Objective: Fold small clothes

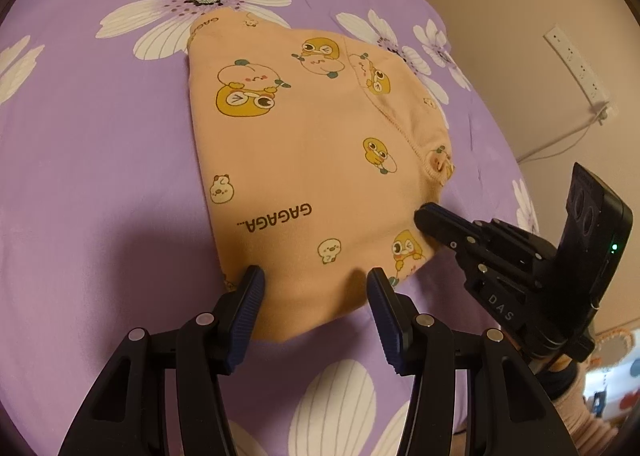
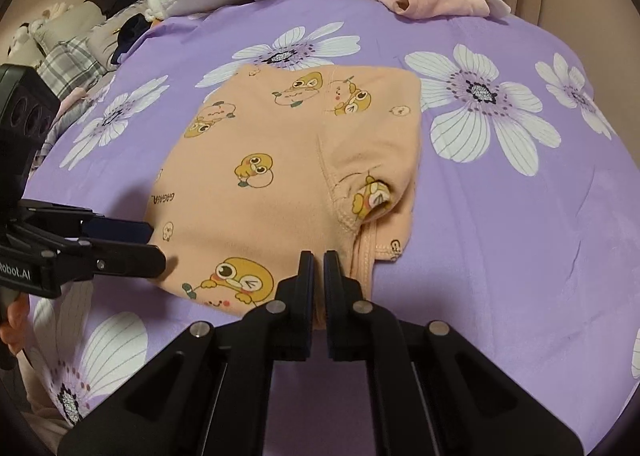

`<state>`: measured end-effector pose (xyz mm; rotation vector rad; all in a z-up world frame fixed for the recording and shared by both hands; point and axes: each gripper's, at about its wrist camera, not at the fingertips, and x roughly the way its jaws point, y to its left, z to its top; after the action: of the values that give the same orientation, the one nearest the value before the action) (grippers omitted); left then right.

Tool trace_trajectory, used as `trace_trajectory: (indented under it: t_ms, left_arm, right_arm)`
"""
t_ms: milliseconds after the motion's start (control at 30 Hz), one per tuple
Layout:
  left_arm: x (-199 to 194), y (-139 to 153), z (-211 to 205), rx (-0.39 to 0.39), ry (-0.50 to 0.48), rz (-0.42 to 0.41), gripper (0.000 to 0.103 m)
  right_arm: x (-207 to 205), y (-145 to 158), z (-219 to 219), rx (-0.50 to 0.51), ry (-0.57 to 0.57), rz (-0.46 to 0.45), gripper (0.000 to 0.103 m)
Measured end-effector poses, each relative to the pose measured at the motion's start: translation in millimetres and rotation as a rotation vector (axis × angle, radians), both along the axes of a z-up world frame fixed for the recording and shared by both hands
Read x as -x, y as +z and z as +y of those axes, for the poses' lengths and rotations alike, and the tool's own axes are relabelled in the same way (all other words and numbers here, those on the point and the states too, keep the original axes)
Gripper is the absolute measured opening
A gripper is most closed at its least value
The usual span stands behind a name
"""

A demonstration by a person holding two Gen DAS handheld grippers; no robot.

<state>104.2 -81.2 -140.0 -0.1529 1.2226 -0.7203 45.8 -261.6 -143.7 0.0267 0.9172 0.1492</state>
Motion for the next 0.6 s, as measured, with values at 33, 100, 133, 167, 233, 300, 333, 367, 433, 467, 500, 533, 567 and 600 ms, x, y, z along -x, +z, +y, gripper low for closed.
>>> trace_trajectory:
  t_ms: [33, 100, 133, 167, 233, 300, 333, 367, 433, 467, 500, 533, 567, 600]
  left_arm:
    - [0, 0, 1, 0.003, 0.001, 0.001, 0.052]
    - [1, 0, 2, 0.011, 0.004, 0.004, 0.052]
    - [1, -1, 3, 0.014, 0.006, 0.006, 0.052]
    - [2, -1, 4, 0.016, 0.007, 0.008, 0.052]
    - [2, -2, 6, 0.014, 0.008, 0.011, 0.052]
    - [3, -3, 8, 0.004, 0.011, 0.017, 0.052]
    - [4, -3, 9, 0.004, 0.011, 0.020, 0.052]
    - [5, -3, 10, 0.005, 0.011, 0.021, 0.052]
    - [7, -2, 12, 0.002, 0.009, 0.023, 0.052]
    - [7, 0, 13, 0.000, 0.010, 0.025, 0.052]
    - [8, 1, 14, 0.000, 0.012, 0.026, 0.052]
    - [9, 3, 15, 0.000, 0.015, 0.024, 0.052]
    - [10, 7, 16, 0.002, 0.023, 0.015, 0.052]
    - [10, 10, 18, 0.005, 0.035, 0.004, 0.052]
  right_arm:
    - [0, 0, 0, 0.000, 0.000, 0.000, 0.005]
    - [2, 0, 0, -0.003, -0.001, -0.001, 0.005]
    - [2, -1, 0, -0.003, -0.001, -0.002, 0.005]
    - [2, -1, 1, -0.002, 0.000, -0.003, 0.005]
    - [3, -2, 2, 0.003, 0.002, -0.004, 0.005]
    - [4, -2, 3, 0.009, 0.004, -0.007, 0.005]
    - [3, -2, 3, 0.013, 0.006, -0.009, 0.005]
    - [3, -2, 4, 0.014, 0.006, -0.010, 0.005]
    - [3, -2, 4, 0.014, 0.005, -0.010, 0.005]
    - [4, -2, 4, 0.013, 0.004, -0.009, 0.005]
    - [4, -2, 4, 0.013, 0.005, -0.009, 0.005]
    - [4, -2, 4, 0.013, 0.005, -0.009, 0.005]
    - [4, -2, 4, 0.014, 0.005, -0.009, 0.006]
    - [5, -1, 3, 0.014, 0.005, -0.009, 0.006]
